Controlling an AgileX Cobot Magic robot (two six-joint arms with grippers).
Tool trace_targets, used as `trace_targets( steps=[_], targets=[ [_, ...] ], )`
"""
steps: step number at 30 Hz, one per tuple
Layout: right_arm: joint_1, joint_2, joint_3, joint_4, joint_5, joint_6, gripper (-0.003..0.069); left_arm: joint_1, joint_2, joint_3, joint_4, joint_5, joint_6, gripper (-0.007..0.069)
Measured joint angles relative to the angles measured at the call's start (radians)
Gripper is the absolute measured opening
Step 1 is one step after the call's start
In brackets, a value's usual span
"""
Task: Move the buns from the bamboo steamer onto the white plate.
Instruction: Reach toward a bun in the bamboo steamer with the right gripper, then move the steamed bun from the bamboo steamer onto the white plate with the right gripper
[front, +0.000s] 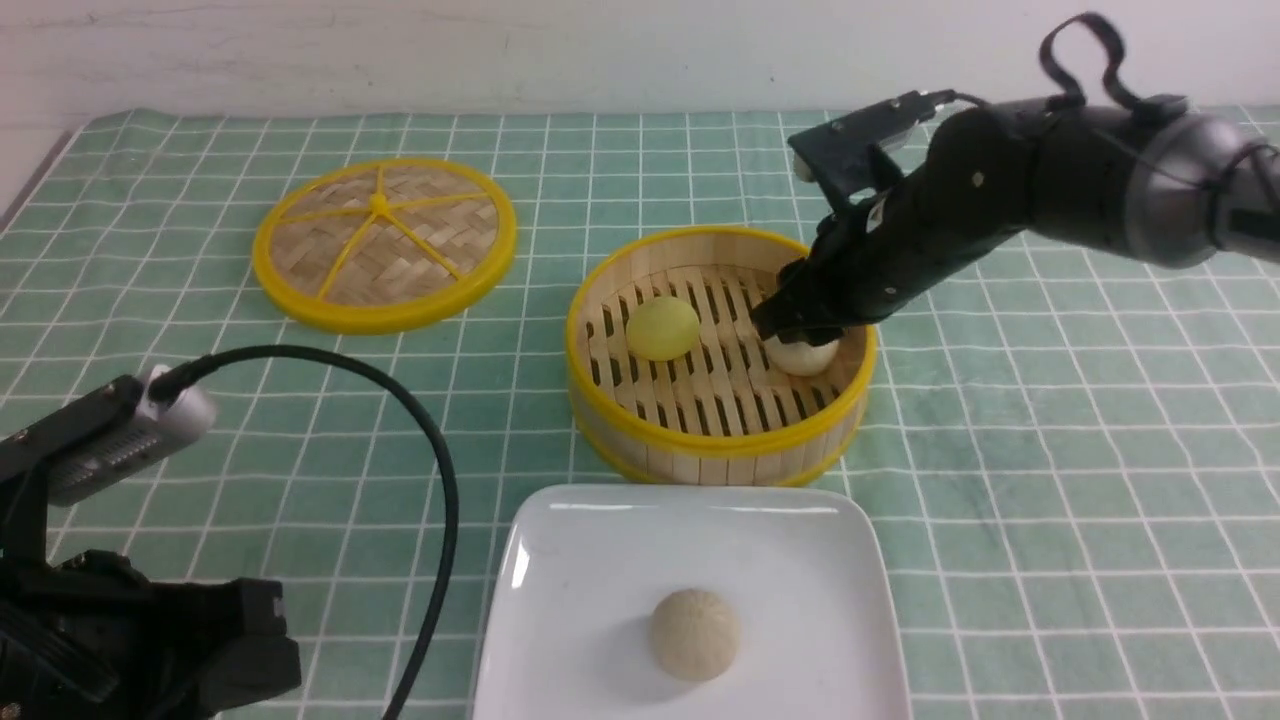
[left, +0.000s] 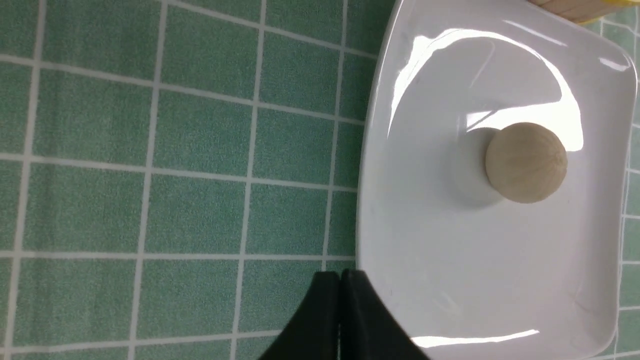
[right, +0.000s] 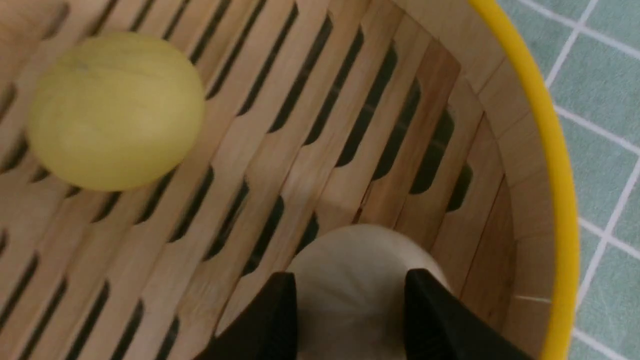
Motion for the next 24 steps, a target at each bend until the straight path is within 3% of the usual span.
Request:
trace_targets(
  steps=[4, 10, 15, 19, 24],
  targets=[
    [0.0, 0.013, -0.005, 0.0, -0.014, 0.002, 0.0278, 0.0, 0.0, 0.0, 0.0, -0.002, 0.0, 0.0033],
    [0.0, -0.057, -0.007, -0.005, 0.059, 0.004, 0.0029, 0.0, 0.0, 0.0, 0.0, -0.003, 0.0, 0.0039],
    [0.0, -0.258, -0.005, 0.026, 0.229, 0.004, 0.0021, 0.0, 0.0, 0.0, 0.0, -0.003, 0.0, 0.0043],
    [0.0, -0.443, 0.004, 0.142, 0.452, 0.004, 0.0021, 0.0, 0.0, 0.0, 0.0, -0.007, 0.0, 0.0044],
    [0.049, -0.543, 0.178, 0.268, 0.579, -0.025, 0.0021, 0.0, 0.0, 0.0, 0.001, -0.007, 0.0, 0.0046]
  ],
)
